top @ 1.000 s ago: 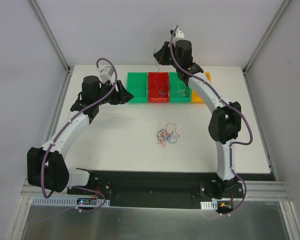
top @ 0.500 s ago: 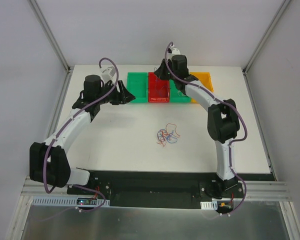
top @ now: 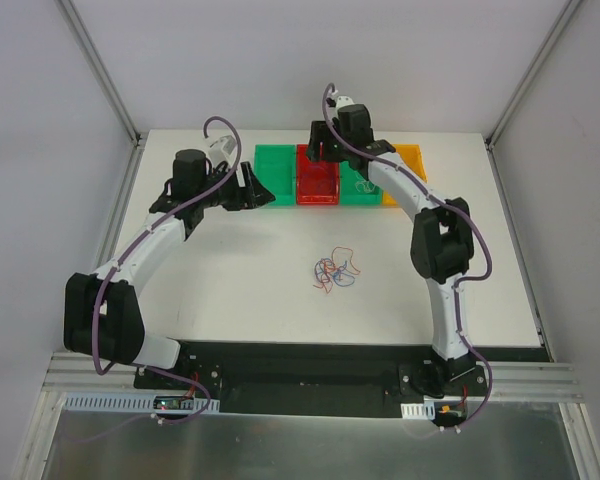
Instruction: Untangle the cables
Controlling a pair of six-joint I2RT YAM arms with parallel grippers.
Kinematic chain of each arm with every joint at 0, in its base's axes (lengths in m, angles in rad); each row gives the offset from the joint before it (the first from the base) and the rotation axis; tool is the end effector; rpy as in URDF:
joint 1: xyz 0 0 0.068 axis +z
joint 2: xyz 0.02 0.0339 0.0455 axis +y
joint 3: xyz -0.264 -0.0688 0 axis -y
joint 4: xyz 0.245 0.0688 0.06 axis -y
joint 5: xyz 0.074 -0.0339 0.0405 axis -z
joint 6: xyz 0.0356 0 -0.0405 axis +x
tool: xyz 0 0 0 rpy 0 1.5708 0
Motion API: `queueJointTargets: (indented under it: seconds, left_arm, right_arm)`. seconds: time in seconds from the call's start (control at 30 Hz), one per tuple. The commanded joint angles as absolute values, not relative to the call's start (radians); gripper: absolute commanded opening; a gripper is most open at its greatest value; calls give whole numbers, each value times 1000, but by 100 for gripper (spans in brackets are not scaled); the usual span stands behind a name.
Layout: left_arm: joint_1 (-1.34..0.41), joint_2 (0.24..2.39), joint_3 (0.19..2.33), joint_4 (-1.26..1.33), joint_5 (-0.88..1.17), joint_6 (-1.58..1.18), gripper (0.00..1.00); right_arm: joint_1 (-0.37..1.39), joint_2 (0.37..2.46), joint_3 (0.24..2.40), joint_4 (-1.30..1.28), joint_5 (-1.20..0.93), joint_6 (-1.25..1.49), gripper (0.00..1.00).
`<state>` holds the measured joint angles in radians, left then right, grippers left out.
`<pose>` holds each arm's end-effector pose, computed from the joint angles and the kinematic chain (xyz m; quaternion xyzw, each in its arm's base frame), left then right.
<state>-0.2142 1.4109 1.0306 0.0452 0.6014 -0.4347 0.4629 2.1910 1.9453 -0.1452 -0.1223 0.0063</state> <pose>0.3136 -0.0888 0.3049 0.0849 0.7927 -0.4052 0.4475 0.4694 0.2391 0.2853 -0.2208 0.8002 0.1785 0.5283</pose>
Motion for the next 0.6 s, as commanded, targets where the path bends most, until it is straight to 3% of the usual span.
queueJointTargets:
  seconds: [0.0,0.17,0.3,0.4,0.57]
  left_arm:
    - [-228,1367,1075,66,552,-437,70]
    - [-276,1387,1144,19,621,-515,71]
    - [-359,1434,1173,-47,606,-434,72]
    - [-434,1486,1186,-78,609,-365,66]
    - [-512,1508,1175,-95,630,-270,55]
  right_arm:
    - [488,2114,2036,-326,-31,-80,68]
    - [503,1906,1832,-477,-21,-43,72]
    - [564,1667,1399,-347,-159,77,73]
    - [624,1531,1143,-316,-105,156,70]
    - [748,1398,979,-276,-77,76,66]
